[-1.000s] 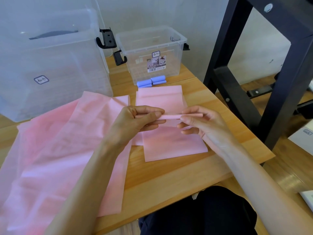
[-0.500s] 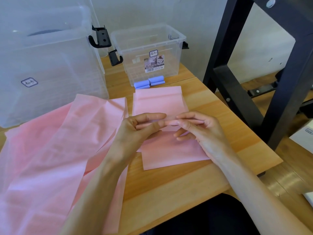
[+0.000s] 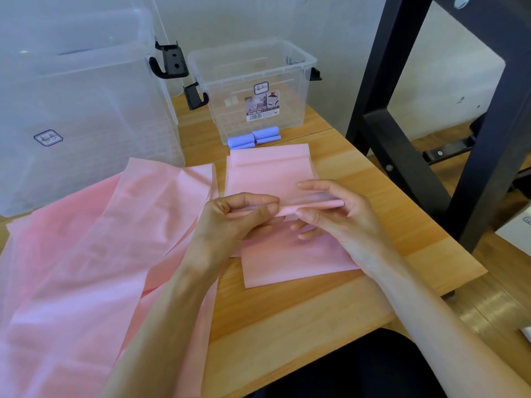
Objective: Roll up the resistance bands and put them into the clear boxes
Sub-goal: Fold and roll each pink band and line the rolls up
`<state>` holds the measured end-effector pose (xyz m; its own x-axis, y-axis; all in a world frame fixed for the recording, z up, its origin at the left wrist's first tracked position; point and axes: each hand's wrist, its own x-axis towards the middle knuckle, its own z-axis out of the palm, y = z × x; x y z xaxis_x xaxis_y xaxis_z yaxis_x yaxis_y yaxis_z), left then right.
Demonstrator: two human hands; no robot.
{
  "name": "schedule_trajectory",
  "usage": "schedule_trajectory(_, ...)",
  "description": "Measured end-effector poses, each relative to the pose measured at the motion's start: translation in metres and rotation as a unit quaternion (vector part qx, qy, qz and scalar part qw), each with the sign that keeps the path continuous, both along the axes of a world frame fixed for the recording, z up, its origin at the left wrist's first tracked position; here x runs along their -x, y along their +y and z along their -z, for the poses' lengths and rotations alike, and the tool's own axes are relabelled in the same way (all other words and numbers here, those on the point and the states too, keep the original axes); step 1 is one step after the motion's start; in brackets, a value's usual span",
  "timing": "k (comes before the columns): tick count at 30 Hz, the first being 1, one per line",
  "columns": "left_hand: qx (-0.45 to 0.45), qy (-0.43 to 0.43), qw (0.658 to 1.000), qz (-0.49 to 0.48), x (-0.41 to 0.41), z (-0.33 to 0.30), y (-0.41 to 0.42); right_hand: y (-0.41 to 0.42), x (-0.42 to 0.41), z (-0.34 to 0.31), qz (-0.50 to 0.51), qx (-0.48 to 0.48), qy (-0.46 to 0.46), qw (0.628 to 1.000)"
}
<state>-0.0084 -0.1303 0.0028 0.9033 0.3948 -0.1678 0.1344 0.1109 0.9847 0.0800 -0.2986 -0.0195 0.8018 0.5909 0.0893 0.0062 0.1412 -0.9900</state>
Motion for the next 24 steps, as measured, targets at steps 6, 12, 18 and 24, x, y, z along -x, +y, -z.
schedule_trajectory(6, -0.012, 0.003, 1.0, -0.012, -0.001, 0.0024, 0.0016, 0.0004, -0.0004, 0.0039, -0.014, 0.01, -0.026, 1.0)
schedule_trajectory(12, -0.02, -0.021, 0.999, 0.03, -0.0002, -0.0009, 0.003, -0.0015, -0.0023, 0.0014, 0.019, 0.009, -0.032, 0.999)
schedule_trajectory(18, -0.009, -0.015, 1.0, 0.011, 0.0014, -0.0015, -0.0022, -0.0007, 0.0023, 0.0006, 0.03, -0.006, -0.021, 0.999)
schedule_trajectory(24, -0.026, -0.024, 0.999, 0.017, 0.0026, -0.0005, -0.0003, -0.0016, 0.0024, 0.0008, 0.025, 0.002, -0.033, 0.999)
